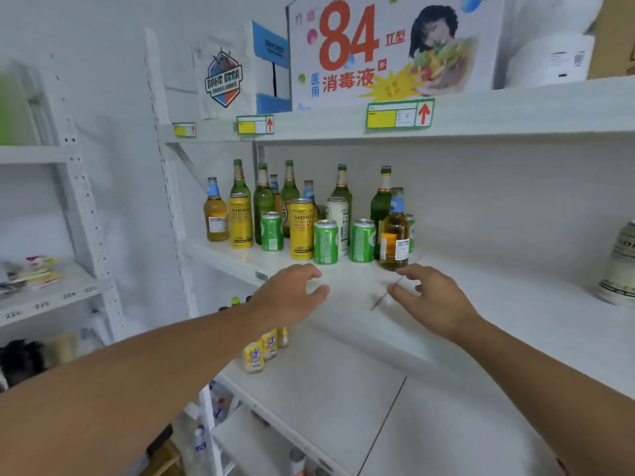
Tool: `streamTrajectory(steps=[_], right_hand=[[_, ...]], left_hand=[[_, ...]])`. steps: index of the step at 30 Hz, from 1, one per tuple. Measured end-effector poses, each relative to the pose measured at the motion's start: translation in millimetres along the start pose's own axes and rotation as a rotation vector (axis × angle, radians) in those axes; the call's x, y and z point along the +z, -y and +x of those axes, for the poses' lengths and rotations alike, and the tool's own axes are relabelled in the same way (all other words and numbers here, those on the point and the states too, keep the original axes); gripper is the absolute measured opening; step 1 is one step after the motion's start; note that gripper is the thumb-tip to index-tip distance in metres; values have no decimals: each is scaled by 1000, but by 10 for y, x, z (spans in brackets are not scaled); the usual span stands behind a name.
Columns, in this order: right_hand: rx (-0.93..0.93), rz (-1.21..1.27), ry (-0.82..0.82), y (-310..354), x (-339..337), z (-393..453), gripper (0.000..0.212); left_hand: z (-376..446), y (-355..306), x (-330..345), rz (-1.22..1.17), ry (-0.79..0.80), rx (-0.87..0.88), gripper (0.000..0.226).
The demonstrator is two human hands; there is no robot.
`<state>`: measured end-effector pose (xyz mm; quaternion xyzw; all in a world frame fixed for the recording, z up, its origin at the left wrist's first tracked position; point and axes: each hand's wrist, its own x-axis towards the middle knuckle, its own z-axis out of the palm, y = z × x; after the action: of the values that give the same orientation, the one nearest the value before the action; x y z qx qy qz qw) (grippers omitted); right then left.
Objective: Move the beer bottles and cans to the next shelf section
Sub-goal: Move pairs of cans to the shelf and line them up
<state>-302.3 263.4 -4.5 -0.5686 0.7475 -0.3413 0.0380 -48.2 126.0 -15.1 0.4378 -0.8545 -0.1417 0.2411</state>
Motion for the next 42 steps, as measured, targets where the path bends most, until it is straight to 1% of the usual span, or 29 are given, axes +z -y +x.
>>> streamTrajectory(steps=[4, 7, 10, 13, 19, 23, 26, 28, 29, 32, 35, 40, 42], right_hand=[[37, 26, 22, 423, 430, 263, 57], [46, 12, 10, 668, 751, 474, 60], [73, 3, 10, 824, 994, 651, 65], [109, 28, 2, 919, 1142, 826, 73], [143, 110, -34, 857, 1266, 1218, 84], [136, 196, -58, 740, 1330, 1515, 91], [129, 270, -65, 691, 1384, 1739, 85], [127, 319, -77, 662, 1445, 1884, 85], [131, 333, -84, 645, 1488, 1944, 83], [110, 388, -112, 605, 1605, 2061, 70], [79, 390, -153, 557, 1676, 2114, 66], [52, 369, -172, 511, 1695, 2125, 53], [55, 372, -177, 516, 1650, 2097, 53]], left_hand=[[141, 685, -203, -65, -10, 5, 51], [298, 1116, -326, -166, -20, -15, 50], [493, 1410, -389, -204, -16, -2, 51], [734, 1562, -408, -238, -11, 7, 52], [1257, 1442, -286, -367, -43, -10, 60], [1616, 1249, -232, -425, -111, -30, 75], [1853, 1111, -203, -467, -115, -76, 84], [2002, 1056, -164, -512, -90, -98, 86], [2071, 1043, -132, -537, -77, -106, 86], [2219, 1012, -3, -545, -76, -120, 75], [2261, 967, 109, -554, -113, -117, 61], [2244, 1037, 119, -573, -149, -104, 60], [2181, 1051, 83, -571, -167, -105, 59]])
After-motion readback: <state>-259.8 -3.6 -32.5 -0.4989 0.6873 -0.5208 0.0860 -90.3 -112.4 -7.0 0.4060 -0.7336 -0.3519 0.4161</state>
